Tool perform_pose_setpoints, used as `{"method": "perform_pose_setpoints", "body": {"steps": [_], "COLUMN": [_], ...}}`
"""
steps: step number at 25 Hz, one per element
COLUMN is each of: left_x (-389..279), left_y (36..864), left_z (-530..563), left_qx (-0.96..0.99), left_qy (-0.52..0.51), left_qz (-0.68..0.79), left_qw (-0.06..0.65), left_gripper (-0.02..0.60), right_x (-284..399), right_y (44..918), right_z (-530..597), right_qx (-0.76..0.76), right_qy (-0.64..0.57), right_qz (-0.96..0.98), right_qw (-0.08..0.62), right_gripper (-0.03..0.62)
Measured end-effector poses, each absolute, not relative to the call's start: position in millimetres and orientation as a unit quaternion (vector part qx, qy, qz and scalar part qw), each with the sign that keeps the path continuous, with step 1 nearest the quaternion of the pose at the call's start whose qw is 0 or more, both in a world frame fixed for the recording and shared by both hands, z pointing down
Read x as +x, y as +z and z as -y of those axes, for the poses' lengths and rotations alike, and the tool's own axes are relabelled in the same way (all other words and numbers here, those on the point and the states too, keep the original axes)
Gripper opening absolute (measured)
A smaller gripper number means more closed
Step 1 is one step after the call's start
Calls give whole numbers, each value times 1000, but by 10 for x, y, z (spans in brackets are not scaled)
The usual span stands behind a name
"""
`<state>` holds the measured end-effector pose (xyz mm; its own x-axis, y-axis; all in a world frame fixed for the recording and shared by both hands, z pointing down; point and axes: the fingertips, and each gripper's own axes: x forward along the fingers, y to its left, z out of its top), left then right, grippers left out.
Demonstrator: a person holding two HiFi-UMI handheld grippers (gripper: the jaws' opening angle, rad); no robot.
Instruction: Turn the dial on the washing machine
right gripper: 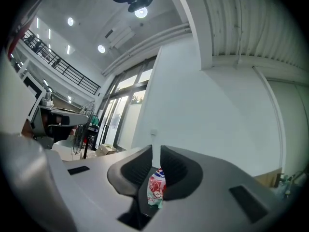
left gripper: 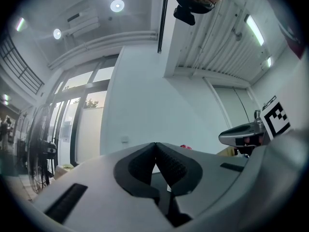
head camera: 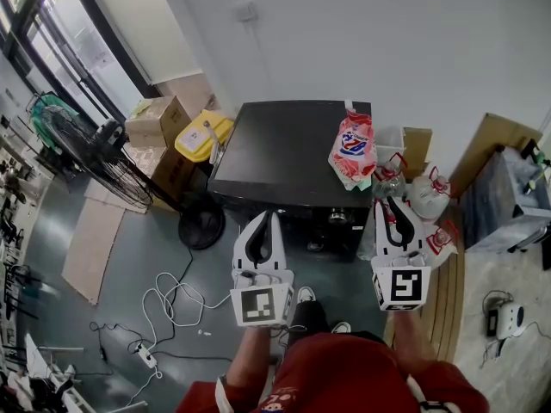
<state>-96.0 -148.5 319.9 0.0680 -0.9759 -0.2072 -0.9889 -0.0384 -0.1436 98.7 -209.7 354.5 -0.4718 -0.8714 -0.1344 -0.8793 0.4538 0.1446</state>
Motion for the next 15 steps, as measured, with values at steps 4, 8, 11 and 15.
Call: {"method": "perform_pose_setpoints", "body": {"steps": [4,8,11,15], "left_x": [-961,-971,-978,-992], "left_y": [3242,3252,3256,3255], "left_z": [1507,1505,1506,1516], "left_qx": [-720,-718,-717,-715], "left_qy": [22,24,25,25], "left_qz": [-683,-685,-687,-689], "left_qw": [122,117,117,116], "left_gripper": [9,9,9,9], "right_x": [1025,1075,1085,1067], "right_y": [3589,3554,3535,3516], "right_z": [2142,2121,2107,2146], "right_qx": [-517,-524,-524,-518], "right_qy": [77,76,82,81], "right_qz": [-852,-847,-846,-850], "right_qw": [23,43,50,48], "right_gripper": [32,8,9,8]}}
